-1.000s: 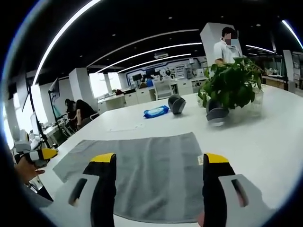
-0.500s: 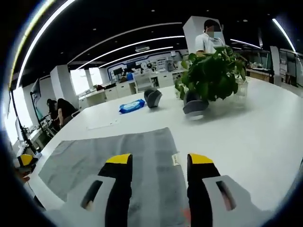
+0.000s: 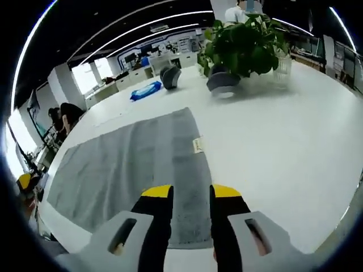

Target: Fold the towel on the table until its edges align and the towel forms a compact rectangular stack.

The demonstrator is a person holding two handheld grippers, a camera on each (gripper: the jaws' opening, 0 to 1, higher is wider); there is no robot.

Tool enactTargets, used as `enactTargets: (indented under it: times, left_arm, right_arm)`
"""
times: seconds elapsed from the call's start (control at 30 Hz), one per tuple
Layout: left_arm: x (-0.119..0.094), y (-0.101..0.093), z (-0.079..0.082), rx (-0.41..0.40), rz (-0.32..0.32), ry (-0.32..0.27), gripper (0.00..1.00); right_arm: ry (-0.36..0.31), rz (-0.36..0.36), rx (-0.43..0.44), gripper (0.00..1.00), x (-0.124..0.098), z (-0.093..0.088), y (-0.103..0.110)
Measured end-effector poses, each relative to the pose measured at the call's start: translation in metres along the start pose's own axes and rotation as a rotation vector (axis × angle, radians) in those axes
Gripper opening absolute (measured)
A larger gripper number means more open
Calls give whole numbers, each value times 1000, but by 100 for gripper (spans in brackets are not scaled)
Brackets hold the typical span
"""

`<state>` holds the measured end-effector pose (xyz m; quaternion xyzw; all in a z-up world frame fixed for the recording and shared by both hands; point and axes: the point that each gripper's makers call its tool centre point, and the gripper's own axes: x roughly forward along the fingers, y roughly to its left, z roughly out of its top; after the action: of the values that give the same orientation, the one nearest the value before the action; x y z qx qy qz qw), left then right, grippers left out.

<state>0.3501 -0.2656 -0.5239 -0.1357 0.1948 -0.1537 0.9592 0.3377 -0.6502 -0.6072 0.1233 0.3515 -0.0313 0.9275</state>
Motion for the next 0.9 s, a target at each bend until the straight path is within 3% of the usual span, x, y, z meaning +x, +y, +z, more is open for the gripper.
enactTargets:
  times: [0.1,0.37,0.77,0.9]
  left_arm:
    - [0,1,1,-7,-1,-2,89]
    - [-1,3,2,-15,5,-5,88]
    - [0,1,-2,-9,-2,15,87]
    - [1,0,-2,-10,-4,18,86]
  right_arm:
    - [95,-75,-32,22,-1,-17,-10]
    - [170,-76,-30,23,6,-34,-10]
    - [195,-65,95,13,5,-41,-17]
    - [192,-76,84,2,2,-40,-17]
